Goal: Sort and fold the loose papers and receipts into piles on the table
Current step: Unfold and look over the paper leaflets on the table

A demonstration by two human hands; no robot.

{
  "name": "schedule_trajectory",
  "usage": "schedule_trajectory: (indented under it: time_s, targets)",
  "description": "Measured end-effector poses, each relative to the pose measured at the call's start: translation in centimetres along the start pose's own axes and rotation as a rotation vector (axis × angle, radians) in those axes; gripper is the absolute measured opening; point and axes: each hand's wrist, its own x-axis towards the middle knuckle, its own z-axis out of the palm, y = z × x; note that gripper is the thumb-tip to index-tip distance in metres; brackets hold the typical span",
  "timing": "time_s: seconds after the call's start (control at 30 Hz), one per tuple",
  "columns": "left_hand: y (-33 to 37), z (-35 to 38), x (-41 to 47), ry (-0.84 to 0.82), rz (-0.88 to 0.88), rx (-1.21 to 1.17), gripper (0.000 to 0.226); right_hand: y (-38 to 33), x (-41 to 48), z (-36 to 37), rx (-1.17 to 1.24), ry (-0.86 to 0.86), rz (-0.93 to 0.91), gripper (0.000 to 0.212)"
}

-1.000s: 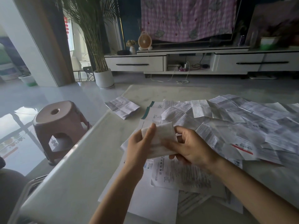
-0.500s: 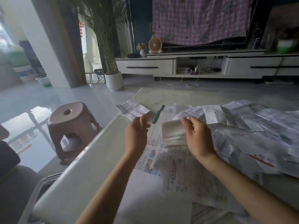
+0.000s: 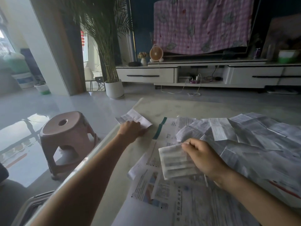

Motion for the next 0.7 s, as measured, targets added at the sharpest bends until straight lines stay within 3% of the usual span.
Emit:
schedule_trajectory:
  time_s: [0.07, 0.13, 0.3, 0.43, 0.57, 0.63, 0.7]
  targets:
    - [-0.1, -0.3, -0.4, 0.043, 0.039, 0.038, 0.023, -0.1, 0.0, 0.0, 0.047, 0.0, 0.007, 0.013]
    - [-0.4, -1.7, -1.4, 0.152, -0.029, -0.14, 0.023, -0.1, 0.0, -0.1, 0.043, 0.038, -0.004, 0.01]
    - [-0.8, -8.2, -6.9, 0.501, -0.369, -1.035, 0.031, -1.2, 0.2, -0.5, 0.08, 0.099, 0.012, 0.035]
    - [2.3, -12.4, -12.3, 0.363, -0.338, -1.691, 0.013, -3.2, -0.4, -0.8, 0.129, 0.287, -0.068, 0.024]
    - [6.7, -13.8, -15.7, 0.251, -0.263, -1.872, 0.027, -5.2, -2.1, -0.9, 0.056, 0.288, -0.059, 0.062]
    - [7.9, -14.0, -16.4, 0.289, -0.323, -1.915, 0.031, -5.2, -2.6, -1.9, 0.149, 0.375, 0.042, 0.06]
    - [7.9, -13.8, -16.5, 0.404, -0.384, -1.853, 0.031, -4.3, -2.6, -3.6, 0.196, 0.592, 0.075, 0.043]
